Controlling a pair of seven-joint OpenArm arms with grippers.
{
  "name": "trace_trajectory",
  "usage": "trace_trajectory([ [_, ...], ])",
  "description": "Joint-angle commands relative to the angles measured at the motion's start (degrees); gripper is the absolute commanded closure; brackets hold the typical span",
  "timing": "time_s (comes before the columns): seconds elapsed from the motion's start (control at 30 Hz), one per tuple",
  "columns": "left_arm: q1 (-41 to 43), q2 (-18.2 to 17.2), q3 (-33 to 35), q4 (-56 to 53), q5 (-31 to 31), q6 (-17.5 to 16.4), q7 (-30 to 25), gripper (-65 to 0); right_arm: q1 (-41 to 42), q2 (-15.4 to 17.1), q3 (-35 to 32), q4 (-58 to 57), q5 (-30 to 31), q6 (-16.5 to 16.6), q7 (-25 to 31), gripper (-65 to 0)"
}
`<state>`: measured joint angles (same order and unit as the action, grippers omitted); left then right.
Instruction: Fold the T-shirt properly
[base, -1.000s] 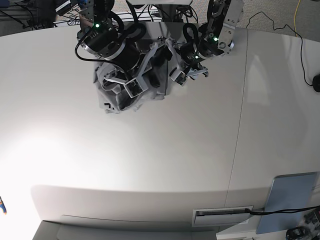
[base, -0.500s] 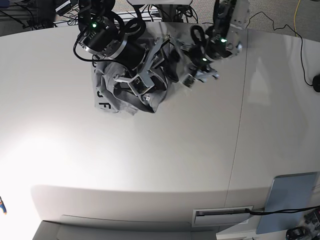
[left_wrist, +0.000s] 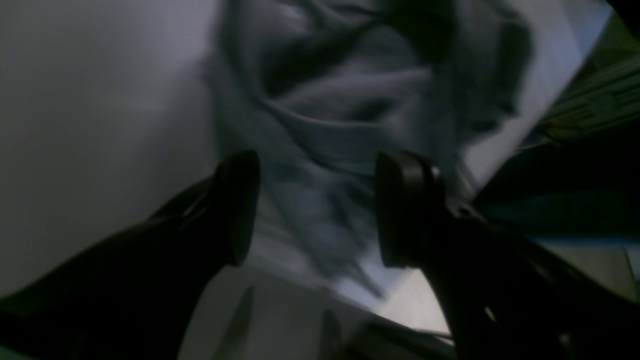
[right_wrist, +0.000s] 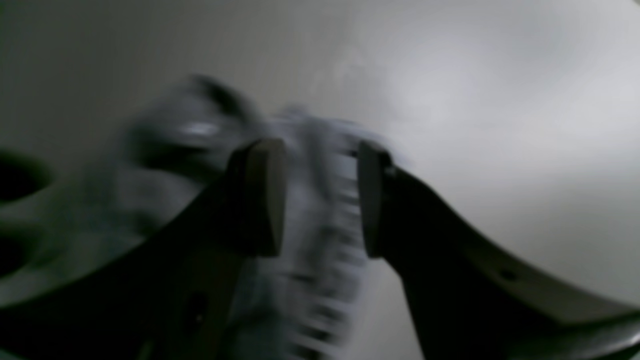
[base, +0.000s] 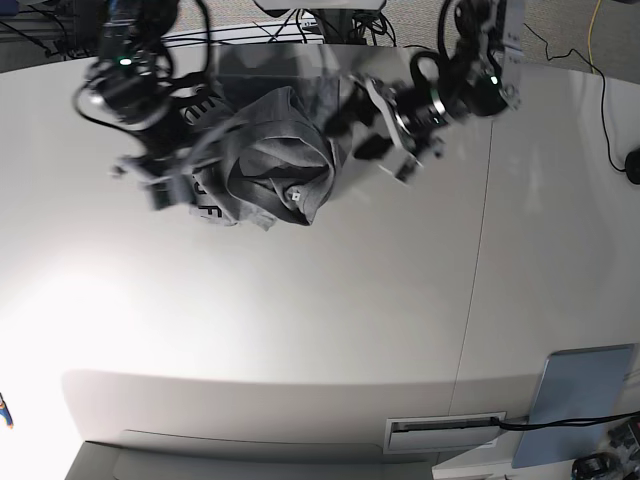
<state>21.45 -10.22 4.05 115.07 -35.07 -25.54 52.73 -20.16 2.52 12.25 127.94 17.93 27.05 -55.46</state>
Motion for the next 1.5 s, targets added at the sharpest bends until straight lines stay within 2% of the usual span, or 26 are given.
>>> trace_trajectory([
  [0.0,0.22,0.07,1.33,1.33,-1.16,0.55,-1.14,-36.9,0.31,1.09,2.16,1.05,0.44,0.04,1.29,-24.0],
  [0.07,0.46,0.07,4.92,1.27,0.98,3.56,-1.64,-36.9,0.28,2.71,6.19,1.05,0.44,0.04,0.94,-24.0],
  [0.23,0.44,0.04,14.38,1.2,11.87,14.6,-6.16,-36.9,0.11,5.25,14.49,1.05,0.46,-0.09,-0.37,-24.0],
  [0.43,0.42,0.07,20.2,0.57,16.59,20.28,-8.2,-36.9,-0.2,5.27,21.07,1.05,1.27,-0.79,-0.74,-24.0],
  [0.5,0.44,0.07,20.74,-0.44,17.57,20.68,-9.14,-36.6,-0.17,5.27,22.23,1.05,3.34,-0.79,-1.64,-24.0],
  [0.57,0.42,0.07,20.79,-1.9,17.53,20.65,-9.31,-31.4,-0.2,5.27,22.73,1.05,5.05,-0.76,-1.81,-24.0],
  [0.63,0.46,0.04,20.79,-3.39,17.53,20.63,-9.94,-21.0,-0.17,5.25,22.67,1.05,5.2,-0.76,-1.79,-24.0],
  [0.7,0.46,0.04,20.79,-3.89,17.53,20.63,-10.84,-4.9,-0.17,5.27,22.69,1.05,5.2,-0.76,-1.77,-24.0],
  [0.73,0.44,0.04,20.79,-3.8,17.53,20.63,-11.34,0.0,-0.17,5.27,22.69,1.05,5.2,-0.76,-1.75,-24.0],
  [0.83,0.46,-0.33,20.79,-1.05,17.55,20.61,-9.77,0.0,-0.17,5.27,22.69,1.05,5.18,-0.72,-1.66,-24.0],
  [0.93,0.52,-1.49,20.79,5.01,18.69,20.61,-4.22,0.0,-0.17,5.27,22.69,1.05,5.18,-0.72,-1.46,-24.0],
  [1.03,1.25,-4.17,20.76,11.54,22.67,20.65,0.2,0.0,-0.17,5.29,22.69,0.96,5.2,-0.7,-1.46,-24.0],
  [1.13,3.41,-7.67,20.79,16.61,26.67,20.63,2.19,0.0,-0.15,5.31,22.69,0.96,5.2,-0.7,-1.44,-24.0],
  [1.37,9.55,-14.88,20.79,16.59,34.73,20.96,1.86,0.0,-0.17,7.13,22.67,0.96,5.18,-0.7,-1.51,-24.0],
  [1.47,9.81,-16.09,20.33,12.87,38.4,25.99,-1.79,0.0,-0.17,7.56,22.67,0.96,5.18,-0.7,-1.79,-24.0],
])
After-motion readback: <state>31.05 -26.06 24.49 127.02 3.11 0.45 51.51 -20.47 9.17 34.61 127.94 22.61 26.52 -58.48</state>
